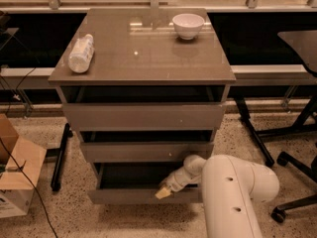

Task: Open bottom drawer

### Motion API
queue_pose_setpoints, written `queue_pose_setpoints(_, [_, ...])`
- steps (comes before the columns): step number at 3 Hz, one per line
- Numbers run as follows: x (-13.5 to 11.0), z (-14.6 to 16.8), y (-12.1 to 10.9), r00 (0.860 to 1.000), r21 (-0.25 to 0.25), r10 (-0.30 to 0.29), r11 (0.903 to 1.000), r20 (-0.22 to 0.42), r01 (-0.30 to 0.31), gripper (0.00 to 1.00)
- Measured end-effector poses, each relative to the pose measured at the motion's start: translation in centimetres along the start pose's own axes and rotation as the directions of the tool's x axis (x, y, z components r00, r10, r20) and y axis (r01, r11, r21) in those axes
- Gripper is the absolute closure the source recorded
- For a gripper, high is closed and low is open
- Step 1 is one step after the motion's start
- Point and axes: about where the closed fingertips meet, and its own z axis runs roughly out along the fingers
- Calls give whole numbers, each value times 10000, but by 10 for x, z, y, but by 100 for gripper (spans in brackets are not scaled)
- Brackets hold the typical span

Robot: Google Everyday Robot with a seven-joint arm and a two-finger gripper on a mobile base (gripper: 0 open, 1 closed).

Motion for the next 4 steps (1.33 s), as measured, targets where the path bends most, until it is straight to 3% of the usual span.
queue_pose_setpoints(1, [22,13,29,9988,-752,141,9970,-458,-175,46])
queue_pose_setpoints(3, [22,13,29,9988,-753,141,9970,-459,-175,1])
queue_pose_setpoints(4, [39,22,40,9919,-1196,235,9921,-1248,-385,0])
